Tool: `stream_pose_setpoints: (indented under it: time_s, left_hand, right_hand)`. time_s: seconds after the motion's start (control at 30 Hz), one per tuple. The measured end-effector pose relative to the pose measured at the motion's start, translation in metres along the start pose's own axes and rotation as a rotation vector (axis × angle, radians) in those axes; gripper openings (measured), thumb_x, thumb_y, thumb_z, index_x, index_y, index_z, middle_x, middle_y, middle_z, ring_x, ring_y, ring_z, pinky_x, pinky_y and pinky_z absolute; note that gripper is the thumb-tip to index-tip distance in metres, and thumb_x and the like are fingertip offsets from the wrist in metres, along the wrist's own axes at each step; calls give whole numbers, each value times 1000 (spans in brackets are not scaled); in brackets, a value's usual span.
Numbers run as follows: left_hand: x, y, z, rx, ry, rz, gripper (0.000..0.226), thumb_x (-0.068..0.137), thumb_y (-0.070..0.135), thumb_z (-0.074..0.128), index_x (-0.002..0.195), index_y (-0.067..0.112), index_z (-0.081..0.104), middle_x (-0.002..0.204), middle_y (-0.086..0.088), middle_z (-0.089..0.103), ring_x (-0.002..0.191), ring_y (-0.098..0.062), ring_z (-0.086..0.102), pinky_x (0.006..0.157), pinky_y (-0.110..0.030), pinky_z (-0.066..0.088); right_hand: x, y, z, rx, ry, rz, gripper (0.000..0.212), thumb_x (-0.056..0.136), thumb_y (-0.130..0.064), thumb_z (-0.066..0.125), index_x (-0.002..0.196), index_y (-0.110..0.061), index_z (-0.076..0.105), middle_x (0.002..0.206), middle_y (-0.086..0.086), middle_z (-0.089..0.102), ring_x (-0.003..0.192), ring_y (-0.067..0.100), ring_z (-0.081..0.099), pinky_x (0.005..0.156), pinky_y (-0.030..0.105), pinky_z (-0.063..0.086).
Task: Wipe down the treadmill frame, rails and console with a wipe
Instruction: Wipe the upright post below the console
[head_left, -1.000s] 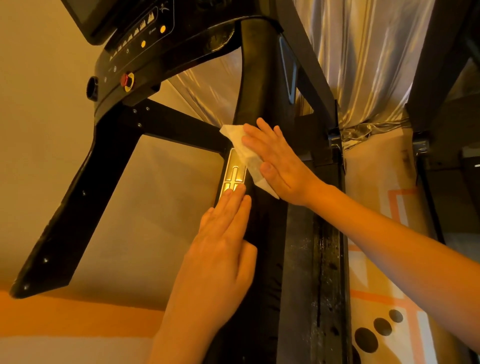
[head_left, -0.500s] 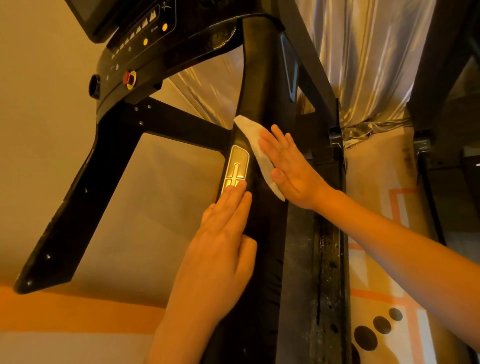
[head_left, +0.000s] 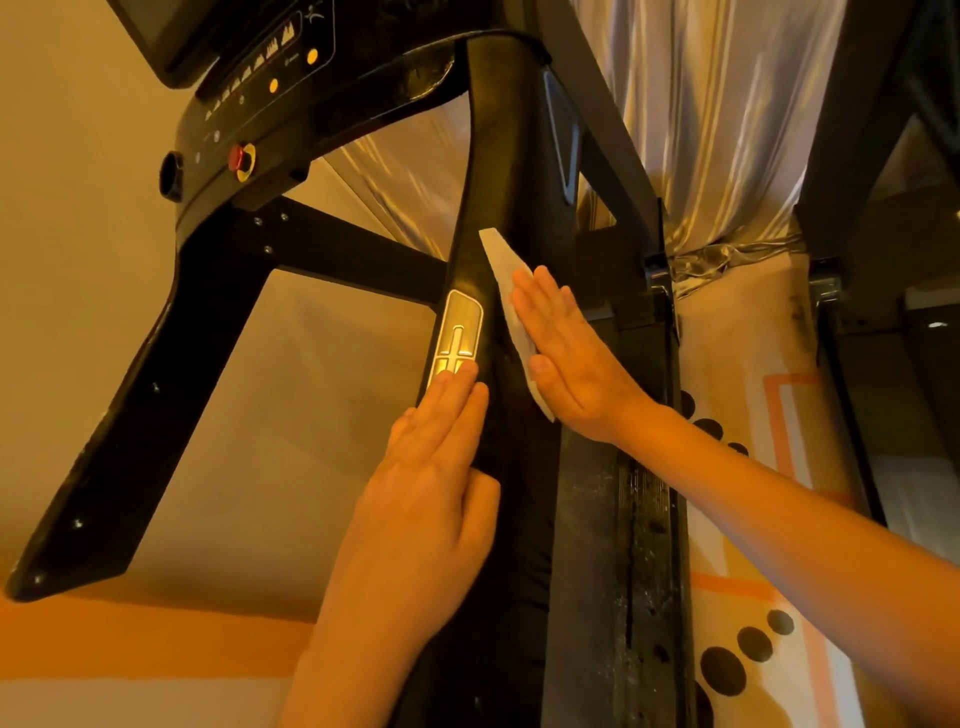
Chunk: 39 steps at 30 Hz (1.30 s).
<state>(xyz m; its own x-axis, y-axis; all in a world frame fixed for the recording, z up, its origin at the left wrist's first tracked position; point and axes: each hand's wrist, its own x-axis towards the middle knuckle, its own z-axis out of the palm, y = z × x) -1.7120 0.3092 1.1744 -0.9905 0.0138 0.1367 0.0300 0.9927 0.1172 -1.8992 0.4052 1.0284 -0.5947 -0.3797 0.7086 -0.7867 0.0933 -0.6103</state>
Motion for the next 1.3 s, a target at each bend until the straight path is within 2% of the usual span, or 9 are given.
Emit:
stream_pose_setpoints:
  time_s: [0.27, 0.4, 0.47, 0.63, 0.73, 0.87, 1.0, 1.1, 1.3]
  left_hand:
    - [1, -2, 1, 34, -9, -3, 59, 93, 46, 21, 151, 42, 15, 158, 29, 4, 141, 23, -9, 116, -16, 6]
    - [1, 0, 0, 33, -29, -8, 56, 96, 43, 27, 149, 45, 11, 151, 38, -8, 132, 32, -17, 113, -11, 1]
    - [2, 1, -1, 44, -38, -17, 57, 95, 41, 29, 148, 46, 8, 149, 39, -11, 129, 33, -19, 112, -9, -1]
    - [3, 2, -2, 42, -59, -16, 60, 94, 39, 29, 149, 45, 5, 152, 34, -11, 132, 30, -19, 113, -9, -5]
    - [3, 2, -3, 53, -66, -25, 60, 94, 39, 28, 149, 45, 3, 150, 36, -15, 130, 31, -20, 112, -8, -6]
    - [2, 3, -3, 38, -60, -14, 60, 95, 38, 30, 150, 42, 6, 155, 31, -8, 139, 24, -15, 112, -6, -8]
    - [0, 1, -1, 19, -42, -5, 59, 95, 38, 31, 149, 44, 9, 155, 32, -4, 135, 28, -16, 116, -12, -1]
    - [-3, -2, -1, -13, -30, 2, 58, 97, 36, 34, 150, 43, 12, 154, 37, -5, 138, 26, -13, 119, -19, 9]
    - [-10, -1, -9, 16, -92, 0, 57, 98, 39, 29, 150, 44, 5, 157, 34, -10, 143, 19, -14, 118, -14, -2]
  right_hand:
    - [27, -16, 2, 115, -14, -88, 58, 110, -30, 26, 159, -2, 16, 168, 17, 14, 158, 22, 1, 128, 40, -1]
    - [19, 12, -16, -70, -145, -217, 57, 112, -40, 19, 163, -24, -1, 171, -8, -5, 158, 16, -4, 128, 37, -5]
    - [20, 19, -21, -145, -211, -248, 57, 112, -41, 19, 162, -31, -5, 170, -11, -7, 158, 16, -5, 128, 37, -5]
    - [64, -14, -34, -104, -319, -368, 47, 111, -31, 29, 153, -15, 43, 163, 2, 34, 157, 19, 11, 128, 38, -4]
    - [83, -23, -41, -165, -418, -429, 48, 110, -32, 29, 147, -14, 53, 155, 4, 50, 154, 21, 26, 128, 40, -1]
    - [59, -4, -42, -231, -333, -463, 52, 111, -36, 23, 158, -14, 32, 166, 7, 28, 158, 25, 13, 128, 43, 1]
    - [5, 12, -12, -206, -121, -331, 56, 112, -35, 22, 163, -26, 2, 171, -6, -3, 158, 23, 1, 128, 43, 4]
    - [-31, 15, 17, -118, -28, -177, 55, 112, -38, 16, 163, -29, -2, 171, -9, -5, 158, 23, 1, 128, 44, 6]
    - [-35, 5, 19, 15, -43, -36, 55, 112, -42, 13, 162, -34, -6, 170, -14, -9, 158, 21, -4, 128, 42, -1]
